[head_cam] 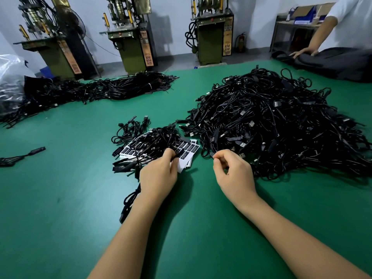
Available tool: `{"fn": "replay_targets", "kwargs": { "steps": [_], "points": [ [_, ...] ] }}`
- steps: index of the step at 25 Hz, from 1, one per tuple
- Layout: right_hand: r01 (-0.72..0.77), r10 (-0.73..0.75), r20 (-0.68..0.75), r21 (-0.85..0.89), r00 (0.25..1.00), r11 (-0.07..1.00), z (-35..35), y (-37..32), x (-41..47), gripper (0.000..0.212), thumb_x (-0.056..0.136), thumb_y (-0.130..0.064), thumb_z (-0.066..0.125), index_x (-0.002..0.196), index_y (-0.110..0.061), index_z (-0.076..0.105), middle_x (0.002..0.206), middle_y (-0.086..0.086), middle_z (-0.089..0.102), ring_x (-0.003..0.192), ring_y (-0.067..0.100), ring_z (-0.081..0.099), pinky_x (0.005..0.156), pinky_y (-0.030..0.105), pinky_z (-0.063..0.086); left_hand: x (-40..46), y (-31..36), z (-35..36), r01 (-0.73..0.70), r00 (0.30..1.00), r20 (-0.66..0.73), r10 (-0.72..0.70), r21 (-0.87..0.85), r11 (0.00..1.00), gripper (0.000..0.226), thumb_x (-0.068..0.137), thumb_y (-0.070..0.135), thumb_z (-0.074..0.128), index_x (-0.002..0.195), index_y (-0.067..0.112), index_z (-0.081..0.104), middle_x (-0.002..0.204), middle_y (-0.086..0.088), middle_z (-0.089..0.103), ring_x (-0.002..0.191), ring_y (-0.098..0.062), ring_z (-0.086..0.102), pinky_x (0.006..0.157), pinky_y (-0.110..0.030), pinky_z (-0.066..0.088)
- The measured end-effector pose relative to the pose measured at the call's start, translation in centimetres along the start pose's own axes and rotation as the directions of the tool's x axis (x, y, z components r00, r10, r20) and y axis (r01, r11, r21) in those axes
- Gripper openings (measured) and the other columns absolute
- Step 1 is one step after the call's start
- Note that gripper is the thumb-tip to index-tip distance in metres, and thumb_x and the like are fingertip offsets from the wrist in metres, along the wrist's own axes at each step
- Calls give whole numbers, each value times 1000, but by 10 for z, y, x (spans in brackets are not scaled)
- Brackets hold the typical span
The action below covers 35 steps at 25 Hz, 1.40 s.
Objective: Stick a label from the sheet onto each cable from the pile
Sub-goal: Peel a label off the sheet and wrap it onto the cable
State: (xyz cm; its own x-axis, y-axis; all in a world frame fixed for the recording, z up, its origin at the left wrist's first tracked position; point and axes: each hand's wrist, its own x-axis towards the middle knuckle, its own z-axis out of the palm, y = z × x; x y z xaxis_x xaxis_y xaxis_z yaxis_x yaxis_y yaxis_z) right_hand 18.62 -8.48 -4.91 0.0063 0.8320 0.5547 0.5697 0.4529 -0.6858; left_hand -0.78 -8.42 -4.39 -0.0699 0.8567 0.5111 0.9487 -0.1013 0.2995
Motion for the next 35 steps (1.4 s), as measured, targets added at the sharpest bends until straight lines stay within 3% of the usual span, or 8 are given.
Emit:
{"fn": "replay_targets", "kwargs": {
  "steps": [2,6,10,14,16,19,24,35],
  "points": [
    [-11,11,-4,13,1000,1000,0,1,0,7,88,-6,60,86,-11,64,74,-4,61,66,16,55,61,36,48,-3,2,3,-19,998,53,16,53,998,12,96,32,50,97,20,52,57,5,54,55,-25,53,44,-28,20],
    [-62,62,5,38,998,997,2,2,10,7,89,-5,61,89,-11,65,78,-3,64,70,14,58,66,32,50,-5,6,6,-7,996,91,16,-101,995,14,96,33,52,100,20,54,79,1,69,69,-26,62,52,-32,38],
    [-43,37,204,25,978,999,21,-5,45,11,88,-4,61,95,-9,66,90,2,67,83,16,62,82,32,52,0,1,11,121,990,102,-94,-305,945,13,94,34,58,92,22,53,71,13,60,66,-18,58,54,-30,34],
    [-93,98,363,-33,927,995,54,-11,68,12,87,-9,61,99,-11,65,94,1,67,90,19,61,86,37,51,3,-4,14,238,970,147,-193,-419,876,14,91,36,60,85,32,48,77,13,67,69,-11,57,57,-26,35],
    [-83,110,328,-93,938,992,67,-7,64,12,87,-11,62,99,-9,64,98,5,66,95,24,59,86,40,48,2,-6,15,264,963,164,-213,-438,859,16,90,38,60,81,33,48,72,14,66,63,-2,55,54,-24,34],
    [-52,81,255,-121,964,991,72,-2,58,12,88,-11,61,99,-6,62,100,9,64,97,27,55,86,39,45,3,-7,15,271,961,170,-217,-443,855,18,90,40,60,79,33,47,66,18,62,57,-4,52,51,-23,34],
    [-11,54,217,-194,975,981,74,0,55,9,90,-11,58,98,-7,62,96,8,65,95,25,53,79,33,42,3,-5,15,276,960,175,-218,-472,837,17,90,37,58,80,30,47,75,10,70,56,-21,58,60,-42,50],
    [-144,172,202,-146,964,979,73,3,59,13,89,-10,58,101,-8,64,100,7,69,98,26,59,87,37,48,1,-4,13,275,960,181,-212,-484,830,15,89,40,56,80,33,47,83,10,72,56,-22,59,63,-49,51]
  ]
}}
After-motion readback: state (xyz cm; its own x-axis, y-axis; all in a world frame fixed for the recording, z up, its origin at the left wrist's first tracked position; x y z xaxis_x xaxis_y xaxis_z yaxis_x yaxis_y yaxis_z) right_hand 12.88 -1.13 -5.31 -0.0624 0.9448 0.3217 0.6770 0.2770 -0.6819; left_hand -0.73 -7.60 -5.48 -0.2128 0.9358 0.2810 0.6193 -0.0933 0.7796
